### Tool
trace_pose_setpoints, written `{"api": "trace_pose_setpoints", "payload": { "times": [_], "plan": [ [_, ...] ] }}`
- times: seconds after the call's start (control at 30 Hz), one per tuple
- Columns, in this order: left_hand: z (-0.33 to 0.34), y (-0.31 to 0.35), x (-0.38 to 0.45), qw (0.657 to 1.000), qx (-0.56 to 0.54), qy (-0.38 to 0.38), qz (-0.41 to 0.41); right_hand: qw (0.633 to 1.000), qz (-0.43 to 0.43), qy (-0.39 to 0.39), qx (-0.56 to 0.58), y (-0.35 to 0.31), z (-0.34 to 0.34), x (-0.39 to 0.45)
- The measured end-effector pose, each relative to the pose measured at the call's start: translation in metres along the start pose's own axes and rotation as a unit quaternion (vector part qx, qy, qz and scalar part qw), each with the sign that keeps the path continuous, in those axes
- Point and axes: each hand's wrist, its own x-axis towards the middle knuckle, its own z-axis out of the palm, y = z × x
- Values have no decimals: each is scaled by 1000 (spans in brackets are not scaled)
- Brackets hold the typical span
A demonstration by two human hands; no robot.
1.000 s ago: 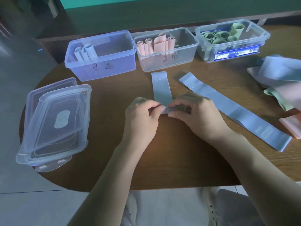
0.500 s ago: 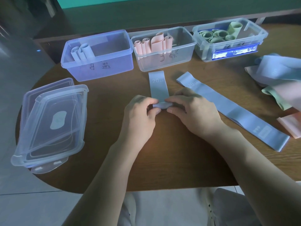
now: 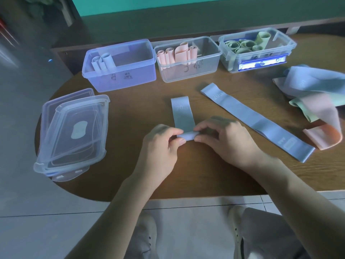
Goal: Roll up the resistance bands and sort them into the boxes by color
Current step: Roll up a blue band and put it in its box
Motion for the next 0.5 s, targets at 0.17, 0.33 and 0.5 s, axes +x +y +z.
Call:
{"api": "trace_pose_setpoints", "payload": {
  "times": [0.17,0.33,0.5],
  "plan": [
    [-8,7,-30,1000,-8,-11,21,999,11,-32,19,-8,-7,-28],
    [-9,9,-23,999,-44,28,3,999,25,-32,25,-7,-6,-21],
    [-9,7,-16,998,-42,27,46,999,8,-22,49,-5,-5,-15]
  ]
}}
